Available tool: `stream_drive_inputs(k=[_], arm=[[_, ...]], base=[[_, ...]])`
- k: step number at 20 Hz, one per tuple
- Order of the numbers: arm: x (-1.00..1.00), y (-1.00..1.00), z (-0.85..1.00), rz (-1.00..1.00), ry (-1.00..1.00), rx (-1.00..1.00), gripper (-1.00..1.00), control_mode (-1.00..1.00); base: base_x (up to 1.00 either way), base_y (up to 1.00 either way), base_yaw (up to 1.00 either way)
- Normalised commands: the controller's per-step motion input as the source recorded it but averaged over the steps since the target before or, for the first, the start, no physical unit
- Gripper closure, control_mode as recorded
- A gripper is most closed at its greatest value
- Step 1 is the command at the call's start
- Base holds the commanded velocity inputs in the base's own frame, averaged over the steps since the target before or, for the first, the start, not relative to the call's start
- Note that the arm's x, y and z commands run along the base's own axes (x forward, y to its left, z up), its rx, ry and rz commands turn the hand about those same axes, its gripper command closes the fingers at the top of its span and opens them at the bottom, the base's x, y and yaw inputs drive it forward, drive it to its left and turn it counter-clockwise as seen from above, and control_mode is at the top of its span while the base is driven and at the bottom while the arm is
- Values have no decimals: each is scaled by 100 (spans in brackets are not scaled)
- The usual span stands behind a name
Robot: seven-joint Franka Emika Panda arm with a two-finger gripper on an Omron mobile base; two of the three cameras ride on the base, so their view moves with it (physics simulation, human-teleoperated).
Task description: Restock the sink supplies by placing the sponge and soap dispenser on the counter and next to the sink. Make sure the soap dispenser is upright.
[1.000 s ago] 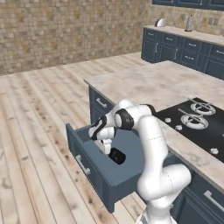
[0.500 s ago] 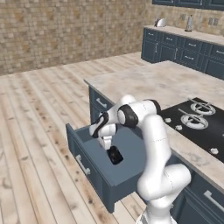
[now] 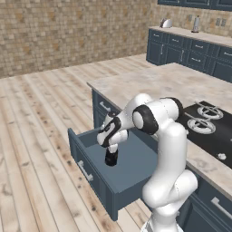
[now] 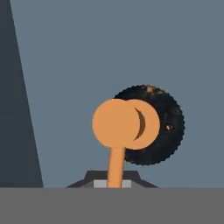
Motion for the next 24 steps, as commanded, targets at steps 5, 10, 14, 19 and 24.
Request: stream_drive_inputs(k=[5, 10, 14, 19, 24], arm=[[-45, 0, 94, -9, -35, 0, 100, -100], [-39, 0, 100, -14, -44, 0, 100, -100], [-30, 3, 99, -17, -39, 0, 100, -100], [-34, 14, 90, -21, -31, 0, 100, -100], [-22, 30, 99, -24, -17, 0, 100, -100]], base=[[0, 0, 0], [0, 0, 0], [0, 0, 0], [0, 0, 0], [0, 0, 0]])
